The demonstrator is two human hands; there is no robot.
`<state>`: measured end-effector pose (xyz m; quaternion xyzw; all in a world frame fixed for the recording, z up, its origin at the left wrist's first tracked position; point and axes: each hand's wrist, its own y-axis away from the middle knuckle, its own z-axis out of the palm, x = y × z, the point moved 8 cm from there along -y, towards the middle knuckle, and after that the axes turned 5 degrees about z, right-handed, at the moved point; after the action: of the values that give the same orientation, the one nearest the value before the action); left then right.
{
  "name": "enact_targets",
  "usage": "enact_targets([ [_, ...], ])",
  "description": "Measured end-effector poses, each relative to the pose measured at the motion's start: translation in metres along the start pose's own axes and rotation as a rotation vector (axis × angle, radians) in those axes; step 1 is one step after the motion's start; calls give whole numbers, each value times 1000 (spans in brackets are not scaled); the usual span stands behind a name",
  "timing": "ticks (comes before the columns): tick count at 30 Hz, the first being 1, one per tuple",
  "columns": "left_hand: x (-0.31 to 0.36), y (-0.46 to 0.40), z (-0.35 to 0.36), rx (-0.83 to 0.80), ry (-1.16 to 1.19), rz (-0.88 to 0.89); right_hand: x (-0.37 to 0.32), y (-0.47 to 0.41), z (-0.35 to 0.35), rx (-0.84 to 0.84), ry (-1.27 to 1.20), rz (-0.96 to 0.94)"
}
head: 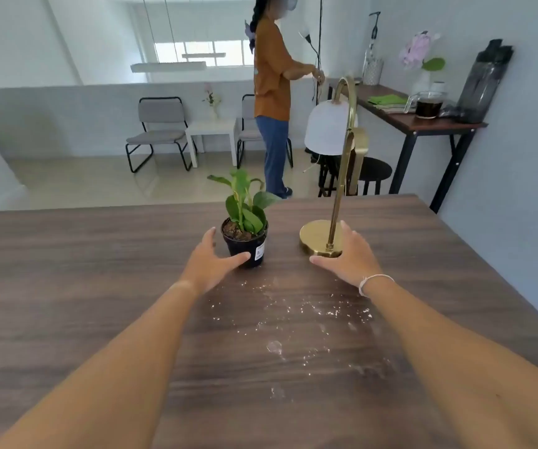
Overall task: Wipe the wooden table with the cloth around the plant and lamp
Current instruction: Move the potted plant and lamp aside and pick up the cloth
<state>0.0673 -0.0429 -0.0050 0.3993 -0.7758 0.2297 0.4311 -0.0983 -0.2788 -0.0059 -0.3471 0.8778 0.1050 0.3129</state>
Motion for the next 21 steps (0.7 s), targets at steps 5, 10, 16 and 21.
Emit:
enact_targets([
  [5, -2, -24, 12, -53, 96, 76, 4, -31, 15, 32, 61, 53],
  [10, 1, -33, 20, 12, 239, 100, 12, -51, 27, 7, 72, 64],
  [16, 3, -36, 24, 101, 233, 103, 13, -57, 30, -22, 90, 9],
  [21, 10, -40, 31, 130, 222, 87, 11, -56, 29, -2, 5, -1],
])
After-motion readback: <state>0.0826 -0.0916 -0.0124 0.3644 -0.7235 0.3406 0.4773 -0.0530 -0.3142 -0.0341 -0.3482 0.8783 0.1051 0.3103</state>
